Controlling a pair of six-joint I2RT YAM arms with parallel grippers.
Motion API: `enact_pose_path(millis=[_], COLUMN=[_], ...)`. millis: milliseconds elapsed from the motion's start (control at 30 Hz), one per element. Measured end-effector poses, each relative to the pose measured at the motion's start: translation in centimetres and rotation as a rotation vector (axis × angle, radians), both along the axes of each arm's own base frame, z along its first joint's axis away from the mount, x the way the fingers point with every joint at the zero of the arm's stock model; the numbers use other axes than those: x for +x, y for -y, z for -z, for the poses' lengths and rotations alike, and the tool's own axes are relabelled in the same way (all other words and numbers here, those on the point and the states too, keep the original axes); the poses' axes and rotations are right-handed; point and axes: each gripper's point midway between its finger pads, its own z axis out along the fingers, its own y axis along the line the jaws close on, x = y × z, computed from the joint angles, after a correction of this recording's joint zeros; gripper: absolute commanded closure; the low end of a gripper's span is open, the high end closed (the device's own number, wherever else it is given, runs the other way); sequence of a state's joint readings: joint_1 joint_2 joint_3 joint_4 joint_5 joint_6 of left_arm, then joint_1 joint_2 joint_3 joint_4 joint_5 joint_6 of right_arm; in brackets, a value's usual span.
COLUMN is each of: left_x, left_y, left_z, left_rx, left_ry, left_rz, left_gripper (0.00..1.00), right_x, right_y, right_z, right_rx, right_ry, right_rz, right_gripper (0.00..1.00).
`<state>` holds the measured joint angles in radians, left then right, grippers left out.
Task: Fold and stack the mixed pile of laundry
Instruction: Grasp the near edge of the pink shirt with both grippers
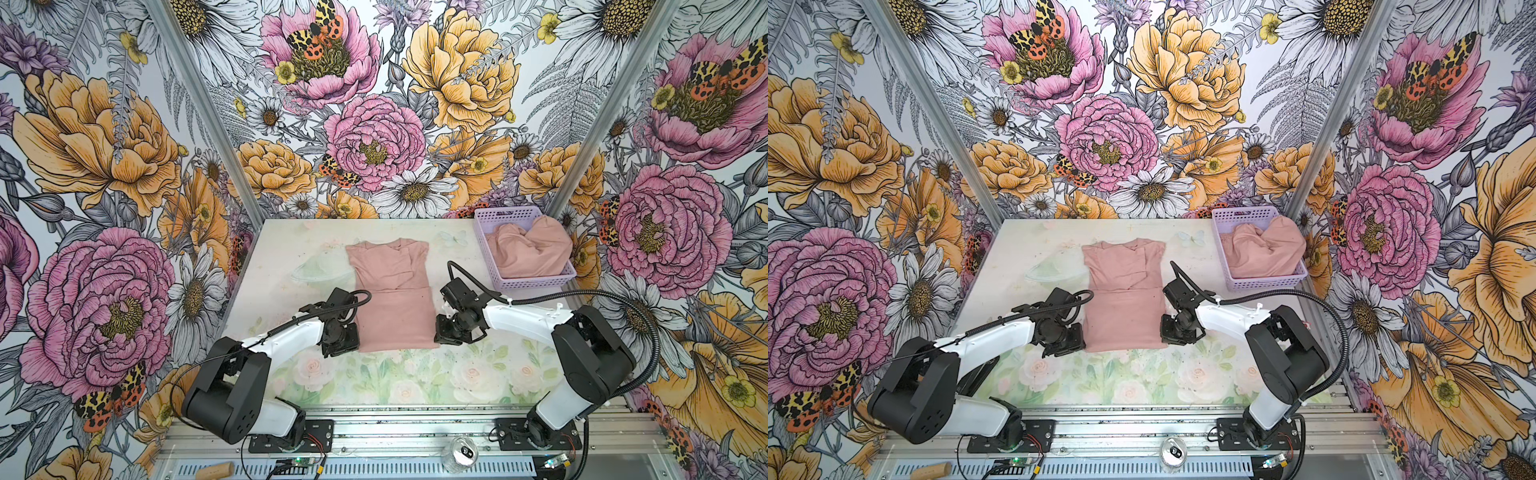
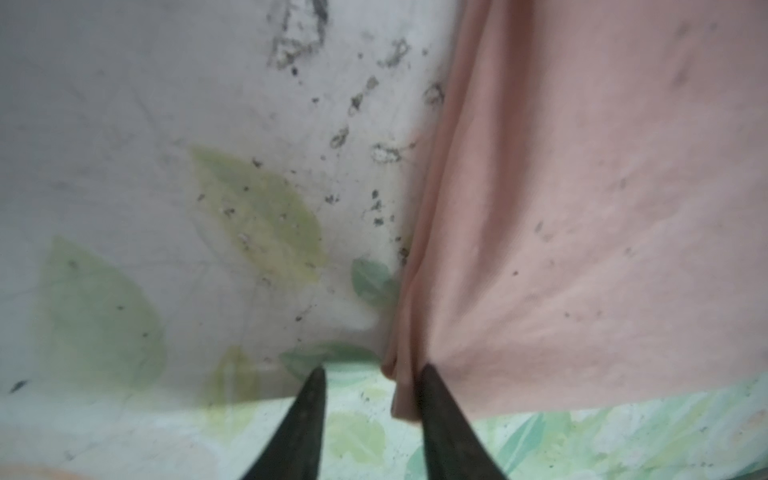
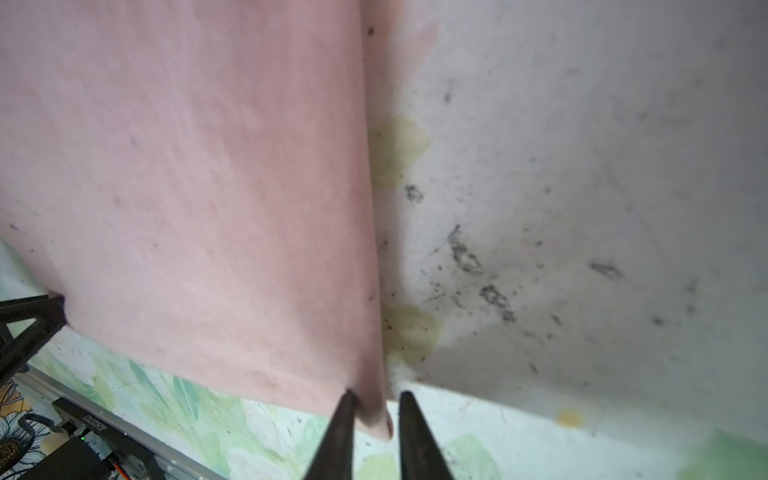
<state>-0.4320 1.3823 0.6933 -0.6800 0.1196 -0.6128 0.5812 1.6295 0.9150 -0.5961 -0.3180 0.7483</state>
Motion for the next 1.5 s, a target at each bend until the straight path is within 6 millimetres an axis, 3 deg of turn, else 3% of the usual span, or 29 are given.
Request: enact_pose_path(millis=[233, 567, 767, 1167, 1300, 1500], left_x=[0.3, 1.3, 1.8, 1.9, 2.1, 2.1], left_y=[-0.1, 0.5, 1.4, 2.4, 2.6, 2.7], left_z=[-0.4, 0.1, 0.2, 0.6, 0.7, 0.6], left_rx=[0.006, 0.004, -0.008, -0.024, -0.028, -0.030], left_ry=[0.020, 0.036, 0.060, 0.071, 0.076, 0.077], left_rz=[0.000, 0.019, 0.039, 0.059, 0.063, 0.057], left_gripper=[0.37, 0.38, 0.52, 0.84, 1.00, 1.00], right_x=[0.2, 0.8, 1.0, 0.9, 0.9, 0.9], right_y=[0.3, -0.6, -1.4, -1.6, -1.5, -1.5], right_z=[0.1, 0.7, 0.8, 1.3, 1.3, 1.3], right_rx=[-0.003, 0.021, 0.039, 0.040, 0.037, 0.038], right_ry=[0.000, 0.014, 0.019, 0.024, 0.024, 0.026], right_rz=[0.003, 0.000, 0.000, -0.001, 0.000, -0.001], right_gripper=[0.54, 0.57, 0.65, 0.92, 0.99, 1.00])
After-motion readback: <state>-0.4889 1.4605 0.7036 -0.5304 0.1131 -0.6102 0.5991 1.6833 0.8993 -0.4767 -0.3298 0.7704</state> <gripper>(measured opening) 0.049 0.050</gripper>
